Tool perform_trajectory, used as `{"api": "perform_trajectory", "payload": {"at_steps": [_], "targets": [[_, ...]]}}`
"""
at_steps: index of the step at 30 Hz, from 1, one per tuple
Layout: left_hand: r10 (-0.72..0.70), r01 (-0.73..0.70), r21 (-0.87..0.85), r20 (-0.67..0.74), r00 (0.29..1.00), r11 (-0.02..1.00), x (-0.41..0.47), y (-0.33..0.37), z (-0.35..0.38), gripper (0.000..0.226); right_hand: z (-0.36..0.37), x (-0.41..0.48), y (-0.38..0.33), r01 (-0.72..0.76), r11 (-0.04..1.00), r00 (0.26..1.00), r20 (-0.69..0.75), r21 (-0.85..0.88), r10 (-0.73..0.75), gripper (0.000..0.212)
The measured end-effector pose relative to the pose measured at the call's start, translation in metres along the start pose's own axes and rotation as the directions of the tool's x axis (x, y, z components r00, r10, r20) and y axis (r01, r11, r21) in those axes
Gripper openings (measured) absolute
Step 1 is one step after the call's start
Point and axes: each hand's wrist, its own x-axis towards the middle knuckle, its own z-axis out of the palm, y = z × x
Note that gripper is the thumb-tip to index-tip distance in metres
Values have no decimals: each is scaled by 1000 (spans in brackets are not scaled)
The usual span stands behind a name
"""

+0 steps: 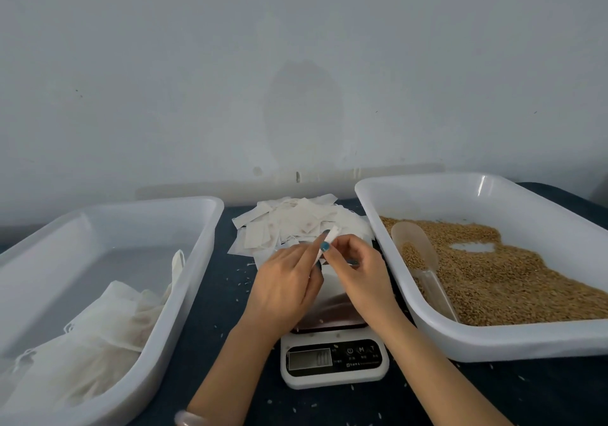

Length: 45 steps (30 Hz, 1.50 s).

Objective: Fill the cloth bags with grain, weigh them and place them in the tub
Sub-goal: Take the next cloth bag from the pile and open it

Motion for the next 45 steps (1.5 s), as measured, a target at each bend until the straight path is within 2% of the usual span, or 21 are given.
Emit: {"api": "perform_trajectory", "payload": {"at_steps": [2,5,9,12,18,27,34,37,39,42,45], "targets": [[29,-30,67,18,999,997,0,2,-2,49,-2,1,3,-15,1000,1000,-2,6,15,11],[-7,8,28,-5,1000,1000,-1,4,-6,52,-3,2,2,-13,1000,1000,16,11,12,18],[-31,31,-7,-27,999,999,1,6,-7,44,-1,1,2,32,997,999,39,-72,-29,23],[-2,1,-12,-47,999,1000,2,6,-6,37,0,1,1,39,997,999,14,-63,-38,25],[3,0,40,-65,998,999,1,4,-6,37,-1,-1,-1,88,992,996,26,-87,-86,21],[9,4,95,-136,991,995,1,2,-5,38,-2,-3,0,111,966,993,55,-232,-101,19],[-106,122,60,-215,971,991,2,1,-9,37,-1,-7,3,152,924,988,24,-352,-153,19],[-44,77,132,-239,970,988,3,1,-7,33,-1,-8,5,120,918,990,-21,-379,-138,20],[7,24,141,-209,978,990,2,1,-5,29,-2,-6,6,96,923,993,-29,-372,-115,8],[-13,28,107,-136,991,994,1,3,-6,40,-2,-7,4,120,929,992,19,-351,-121,18],[-54,65,100,-110,993,993,3,6,-7,49,1,-11,0,168,896,986,74,-411,-151,26]]}}
